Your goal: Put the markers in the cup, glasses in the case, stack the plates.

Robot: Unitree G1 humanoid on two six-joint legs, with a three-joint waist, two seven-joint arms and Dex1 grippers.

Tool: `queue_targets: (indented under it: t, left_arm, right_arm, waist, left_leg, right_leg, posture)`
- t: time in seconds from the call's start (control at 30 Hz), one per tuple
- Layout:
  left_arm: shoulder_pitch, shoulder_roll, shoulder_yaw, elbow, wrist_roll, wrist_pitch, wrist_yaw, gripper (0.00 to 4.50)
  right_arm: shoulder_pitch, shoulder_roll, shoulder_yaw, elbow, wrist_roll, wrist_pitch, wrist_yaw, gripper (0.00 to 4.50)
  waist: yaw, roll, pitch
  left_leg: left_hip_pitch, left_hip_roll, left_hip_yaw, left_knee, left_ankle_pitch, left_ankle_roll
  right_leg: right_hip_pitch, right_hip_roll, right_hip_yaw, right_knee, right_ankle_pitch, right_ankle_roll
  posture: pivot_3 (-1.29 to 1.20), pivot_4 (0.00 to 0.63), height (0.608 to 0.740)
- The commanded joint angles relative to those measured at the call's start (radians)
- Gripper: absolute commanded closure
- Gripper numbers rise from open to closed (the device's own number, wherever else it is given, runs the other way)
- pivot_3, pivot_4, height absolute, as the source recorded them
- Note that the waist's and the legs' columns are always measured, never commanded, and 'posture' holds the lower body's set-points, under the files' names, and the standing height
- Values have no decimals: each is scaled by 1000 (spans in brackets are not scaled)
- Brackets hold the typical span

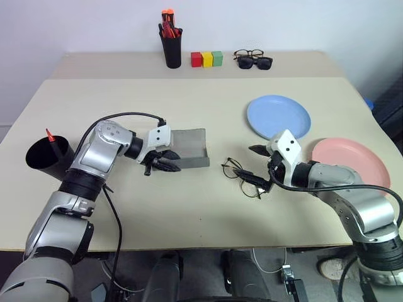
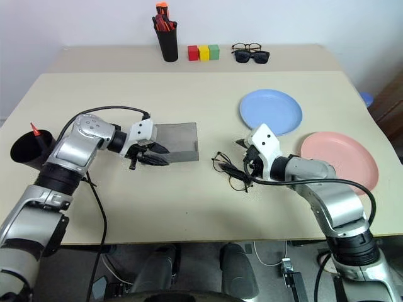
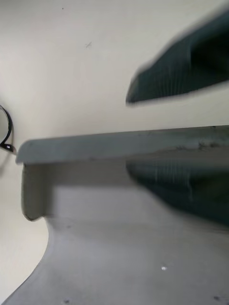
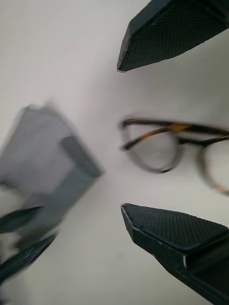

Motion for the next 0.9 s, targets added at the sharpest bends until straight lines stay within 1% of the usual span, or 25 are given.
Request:
queue_targets:
  t: [0.03, 0.1, 0.2, 0.33, 0.43, 0.53, 0.63, 0.7, 0.77, 0.8, 0.9]
  left_arm:
    - [3, -22, 87, -52, -54, -35, 82, 2116]
    - [39, -27, 128, -115, -94, -26, 113, 2116]
    - [160, -16, 184, -289, -162, 39, 156, 2116]
    - [351, 12, 239, -491, -208, 106, 226, 2116]
    - [500, 14, 311, -647, -300, 231, 298, 2116]
    - [610, 20, 345, -740, -339, 305, 354, 2071]
    - [721, 23, 367, -798, -349, 340, 408, 2071]
    - [747, 16, 380, -821, -369, 356, 436, 2071]
    - [767, 7, 390, -837, -391, 377, 468, 2071]
    - [773, 5, 393, -842, -401, 385, 480, 2071]
    - [795, 0, 409, -852, -423, 393, 510, 2071]
  right_arm:
    - [7, -16, 33, -25, -22, 16, -1, 0]
    - [11, -13, 48, -27, -35, 28, -11, 0]
    - [-1, 7, 62, -21, -46, 64, -43, 0]
    - [-5, 8, 68, -18, -57, 86, -52, 0]
    - [-21, 0, 68, 7, -65, 106, -51, 0]
    - [-30, -4, 69, 25, -67, 118, -46, 828]
    - [-42, -9, 81, 35, -69, 120, -34, 2317]
    - [-49, -10, 85, 35, -68, 127, -28, 3429]
    - [-54, -16, 90, 35, -72, 128, -20, 4381]
    - [-56, -18, 91, 35, -73, 129, -17, 4451]
    - [-78, -25, 98, 35, -89, 113, -9, 4451]
  waist:
    - [-1, 0, 0]
    - [-4, 0, 0]
    - [-5, 0, 0]
    - [-2, 0, 0]
    - [-1, 0, 0]
    - [2, 1, 0]
    - [1, 1, 0]
    - [2, 1, 0]
    - [2, 0, -1]
    - [2, -1, -2]
    - [3, -1, -2]
  left_leg:
    - [0, 0, 0, 0, 0, 0]
    - [0, 0, 0, 0, 0, 0]
    - [0, 0, 0, 0, 0, 1]
    - [1, 0, 0, 0, 0, 1]
    - [1, 0, 1, 0, 0, 1]
    - [1, 0, 1, 0, 0, 1]
    - [2, 0, 1, 0, 0, 1]
    - [2, 0, 1, 0, 0, 1]
    - [2, 0, 1, 0, 0, 1]
    - [2, 0, 1, 0, -1, 1]
    - [4, 0, 1, 0, -1, 1]
  right_leg:
    - [0, 0, 0, 0, 0, 0]
    - [0, 0, 0, 0, 0, 0]
    - [0, 0, 1, 0, 0, 0]
    - [0, 0, 1, 0, 0, 0]
    - [1, 0, 1, 0, 0, 0]
    - [1, -1, 1, 0, 0, 0]
    - [2, -1, 1, -1, 0, 0]
    - [2, -1, 1, -1, 0, -1]
    - [2, -1, 0, -1, 0, -1]
    - [2, -1, 1, -1, 0, -1]
    - [5, -1, 0, -3, -1, -2]
  posture:
    - [0, 150, 740]
    - [0, 150, 740]
    - [0, 150, 740]
    - [0, 150, 740]
    - [0, 150, 740]
    - [0, 150, 740]
    - [0, 150, 740]
    - [0, 150, 740]
    - [0, 150, 740]
    - [0, 150, 740]
    - [0, 150, 740]
